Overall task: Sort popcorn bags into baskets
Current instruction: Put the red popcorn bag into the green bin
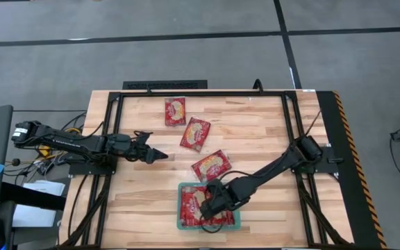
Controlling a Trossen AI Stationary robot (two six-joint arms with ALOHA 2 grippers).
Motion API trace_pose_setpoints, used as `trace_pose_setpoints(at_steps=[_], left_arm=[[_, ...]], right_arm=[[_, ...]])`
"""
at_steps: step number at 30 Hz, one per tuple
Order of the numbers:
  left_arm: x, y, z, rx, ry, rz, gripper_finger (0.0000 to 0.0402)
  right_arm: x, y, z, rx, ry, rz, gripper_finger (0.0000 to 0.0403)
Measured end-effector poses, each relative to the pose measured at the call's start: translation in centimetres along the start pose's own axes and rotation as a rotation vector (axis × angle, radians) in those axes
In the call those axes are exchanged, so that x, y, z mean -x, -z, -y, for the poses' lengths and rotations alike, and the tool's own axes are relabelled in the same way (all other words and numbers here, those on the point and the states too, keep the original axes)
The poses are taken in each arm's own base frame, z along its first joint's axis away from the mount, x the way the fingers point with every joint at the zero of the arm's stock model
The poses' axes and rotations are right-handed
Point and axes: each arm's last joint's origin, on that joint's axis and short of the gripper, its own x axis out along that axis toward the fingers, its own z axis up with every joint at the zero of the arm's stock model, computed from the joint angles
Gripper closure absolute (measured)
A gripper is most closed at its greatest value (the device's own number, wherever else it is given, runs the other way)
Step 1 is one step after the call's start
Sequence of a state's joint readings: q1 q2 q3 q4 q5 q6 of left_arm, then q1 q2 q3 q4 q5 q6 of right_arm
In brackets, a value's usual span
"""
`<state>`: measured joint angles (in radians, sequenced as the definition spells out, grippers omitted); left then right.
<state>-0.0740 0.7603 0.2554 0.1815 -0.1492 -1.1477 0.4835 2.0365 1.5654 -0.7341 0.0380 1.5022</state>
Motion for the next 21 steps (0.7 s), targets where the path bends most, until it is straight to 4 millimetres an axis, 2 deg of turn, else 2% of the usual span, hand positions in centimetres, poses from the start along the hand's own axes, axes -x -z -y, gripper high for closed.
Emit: trace_pose_setpoints(at_steps=[8,21], left_arm=[[0.0,0.0,0.0,-0.001,-0.003,-0.008,0.0077],[0.0,0.0,-0.1,-0.004,-0.012,0.0,0.0077]], right_arm=[[-1.4,-0.5,-0.2,-0.004,-0.013,-0.011,0.0337],[-1.2,-2.0,-1.1,0.039,-0.131,-0.001,0.0337]])
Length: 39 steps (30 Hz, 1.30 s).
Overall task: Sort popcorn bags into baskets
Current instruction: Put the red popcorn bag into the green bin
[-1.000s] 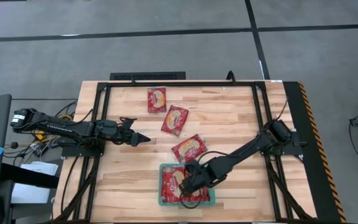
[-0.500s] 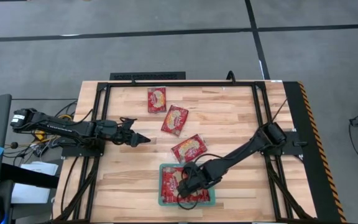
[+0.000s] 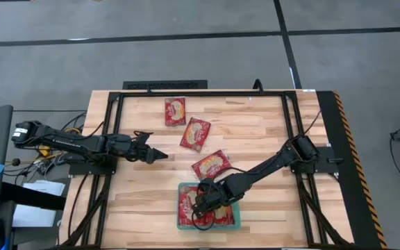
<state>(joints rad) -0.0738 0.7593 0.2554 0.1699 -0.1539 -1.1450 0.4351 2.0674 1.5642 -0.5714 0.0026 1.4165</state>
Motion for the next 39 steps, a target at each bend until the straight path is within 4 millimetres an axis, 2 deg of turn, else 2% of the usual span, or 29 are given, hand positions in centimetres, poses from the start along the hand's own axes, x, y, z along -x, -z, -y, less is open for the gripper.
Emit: trace_pose_setpoints(at_steps=[4,11,16,19,22,25,28,31,36,39], left_arm=[[0.0,0.0,0.0,0.0,0.0,0.0,0.0077],[0.0,-0.1,0.2,-0.012,0.02,0.0,0.0077],[-0.1,-0.6,0.5,-0.002,0.061,0.035,0.0077],[-0.4,-1.1,0.6,-0.009,0.065,0.036,0.0077],[-0.8,-1.9,1.1,-0.039,0.073,0.041,0.0077],[-1.3,-2.8,1.4,-0.084,0.065,0.035,0.0077],[-2.0,-3.4,1.2,-0.127,0.059,-0.003,0.0077],[-3.0,-3.7,0.6,-0.132,0.069,-0.091,0.0077],[-4.8,-3.8,-0.9,-0.105,0.062,-0.203,0.0077],[-5.7,-3.8,-1.4,-0.089,0.068,-0.213,0.0077]], right_arm=[[0.6,-0.3,0.0,0.0,0.007,0.028,0.0337],[7.3,-2.4,-0.2,0.009,-0.054,0.128,0.0337],[12.6,-3.5,2.0,-0.011,0.071,0.221,0.0337],[14.5,-4.3,3.6,-0.039,0.174,0.235,0.0327],[15.7,-4.8,4.5,-0.071,0.211,0.234,0.0289],[15.9,-5.1,5.1,-0.104,0.255,0.228,0.0227],[14.5,-5.4,5.8,-0.142,0.321,0.217,0.016],[12.2,-6.1,7.1,-0.235,0.369,0.17,0.0113],[9.2,-7.6,8.6,-0.282,0.252,0.141,0.0093],[7.7,-7.8,10.6,-0.312,0.294,0.139,0.0097]])
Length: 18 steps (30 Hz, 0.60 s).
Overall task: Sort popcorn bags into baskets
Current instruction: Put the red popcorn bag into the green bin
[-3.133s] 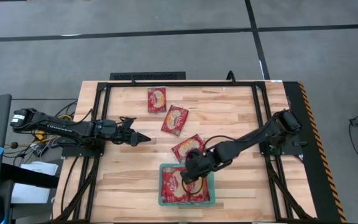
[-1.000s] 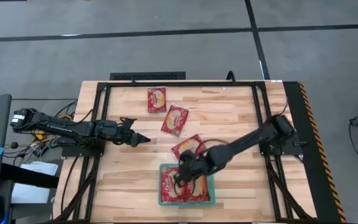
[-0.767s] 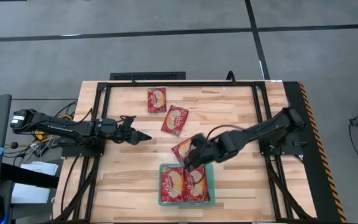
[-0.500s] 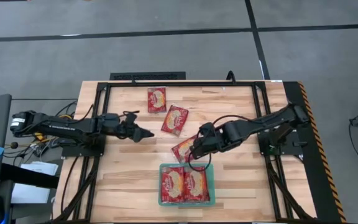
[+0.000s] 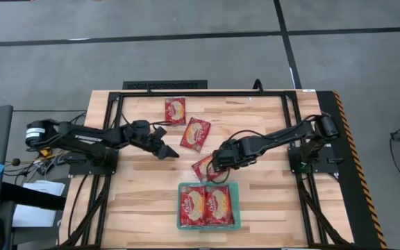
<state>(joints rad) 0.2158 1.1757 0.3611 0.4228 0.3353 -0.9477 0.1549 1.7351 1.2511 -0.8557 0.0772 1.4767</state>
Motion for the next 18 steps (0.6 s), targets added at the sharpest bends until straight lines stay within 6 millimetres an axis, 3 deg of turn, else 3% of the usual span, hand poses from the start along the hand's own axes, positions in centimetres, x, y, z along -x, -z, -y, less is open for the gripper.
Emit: trace_pose_setpoints(at_steps=[10,18], left_arm=[[-2.3,-0.3,-1.6,0.092,-0.014,0.007,0.0077],[-4.6,-1.4,-2.2,0.122,-0.052,0.007,0.0077]], right_arm=[[-6.0,-2.0,3.8,0.03,-0.143,-0.042,0.01],[-7.4,-4.0,5.2,0.13,-0.269,-0.054,0.0102]])
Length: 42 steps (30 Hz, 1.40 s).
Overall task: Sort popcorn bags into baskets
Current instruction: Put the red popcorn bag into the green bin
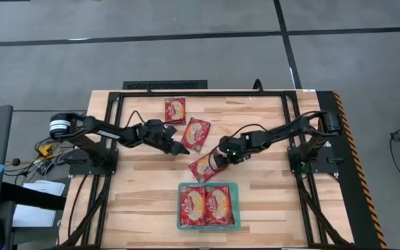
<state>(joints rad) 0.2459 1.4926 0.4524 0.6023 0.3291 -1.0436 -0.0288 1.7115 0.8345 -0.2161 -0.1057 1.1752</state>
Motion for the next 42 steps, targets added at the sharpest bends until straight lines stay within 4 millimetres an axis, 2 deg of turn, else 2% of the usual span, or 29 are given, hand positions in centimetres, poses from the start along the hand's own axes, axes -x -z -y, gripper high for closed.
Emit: trace_pose_setpoints(at_steps=[6,13,17,25,29,36,42], left_arm=[[-2.0,-0.6,0.0,-0.007,0.0,-0.049,0.0077],[-3.9,-0.8,-0.9,-0.04,-0.037,-0.091,0.0078],[-4.8,-0.7,-1.6,-0.054,-0.059,-0.112,0.0087],[-5.4,-1.0,-1.5,-0.067,-0.049,-0.134,0.0097],[-5.5,-1.1,-1.3,-0.084,-0.048,-0.133,0.0097],[-5.5,-1.0,-1.3,-0.098,-0.05,-0.147,0.0097],[-5.6,-0.8,-1.4,-0.122,-0.057,-0.167,0.0097]], right_arm=[[0.6,-0.9,0.6,0.023,0.01,0.004,0.0101],[2.5,-2.3,0.9,-0.049,0.019,0.138,0.0101],[3.2,-1.3,0.0,-0.07,-0.015,0.157,0.0101],[2.9,1.8,-1.0,-0.237,0.006,0.228,0.0101],[2.9,2.3,-1.2,-0.29,0.003,0.252,0.0101],[0.6,2.9,-1.2,-0.373,0.013,0.252,0.0101],[0.3,3.5,-1.3,-0.413,0.007,0.288,0.0101]])
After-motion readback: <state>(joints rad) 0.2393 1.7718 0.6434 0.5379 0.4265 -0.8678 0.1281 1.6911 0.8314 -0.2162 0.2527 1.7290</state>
